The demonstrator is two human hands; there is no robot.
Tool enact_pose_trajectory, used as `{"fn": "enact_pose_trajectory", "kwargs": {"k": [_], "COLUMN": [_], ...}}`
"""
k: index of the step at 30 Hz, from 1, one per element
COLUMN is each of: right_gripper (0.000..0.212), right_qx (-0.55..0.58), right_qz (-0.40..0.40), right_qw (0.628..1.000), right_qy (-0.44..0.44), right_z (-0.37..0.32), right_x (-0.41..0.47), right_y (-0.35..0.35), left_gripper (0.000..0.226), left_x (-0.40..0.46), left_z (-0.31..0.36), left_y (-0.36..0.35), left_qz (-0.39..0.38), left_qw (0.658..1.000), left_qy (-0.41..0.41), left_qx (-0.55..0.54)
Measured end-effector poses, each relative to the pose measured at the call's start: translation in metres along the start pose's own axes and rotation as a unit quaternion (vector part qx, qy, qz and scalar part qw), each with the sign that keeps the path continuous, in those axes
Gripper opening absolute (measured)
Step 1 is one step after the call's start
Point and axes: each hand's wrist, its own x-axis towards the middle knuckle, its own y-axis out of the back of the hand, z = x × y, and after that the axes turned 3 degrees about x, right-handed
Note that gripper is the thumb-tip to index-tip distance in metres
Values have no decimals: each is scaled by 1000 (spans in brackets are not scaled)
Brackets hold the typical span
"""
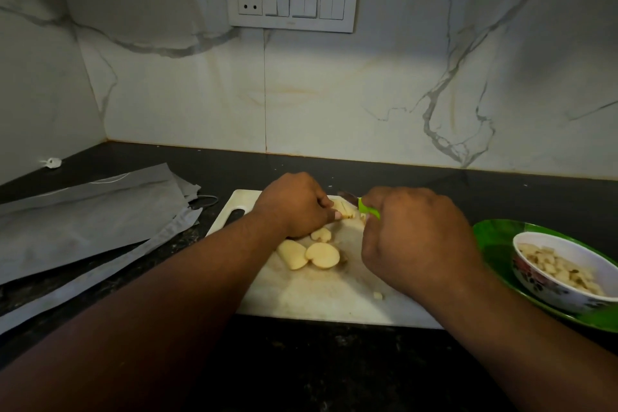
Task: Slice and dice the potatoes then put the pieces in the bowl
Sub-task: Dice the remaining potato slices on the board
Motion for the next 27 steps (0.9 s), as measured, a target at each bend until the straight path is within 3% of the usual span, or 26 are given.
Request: {"fn": "enact_pose_trajectory", "kwargs": {"k": [6, 12, 17, 27], "right_gripper": [25, 29, 25, 24], "right_qx": [5, -12, -16, 21], "right_qz": [-53, -47, 3, -7], "right_qw": [999, 999, 1000, 1000], "right_qy": [6, 19, -13, 3], "right_z": [-5, -3, 1, 7], "right_x": [2, -20, -16, 5], "right_y": [-9, 14, 25, -13], "left_gripper": [27, 28, 29, 25], "left_x": [-2, -2, -3, -1], "left_z": [1, 2, 2, 1], "left_y": [0, 2, 3, 8], "left_qz": [-1, -3, -7, -24], "left_qw": [1000, 1000, 1000, 999], "left_qy": [8, 15, 3, -4], "left_qx": [-2, -1, 9, 25]}}
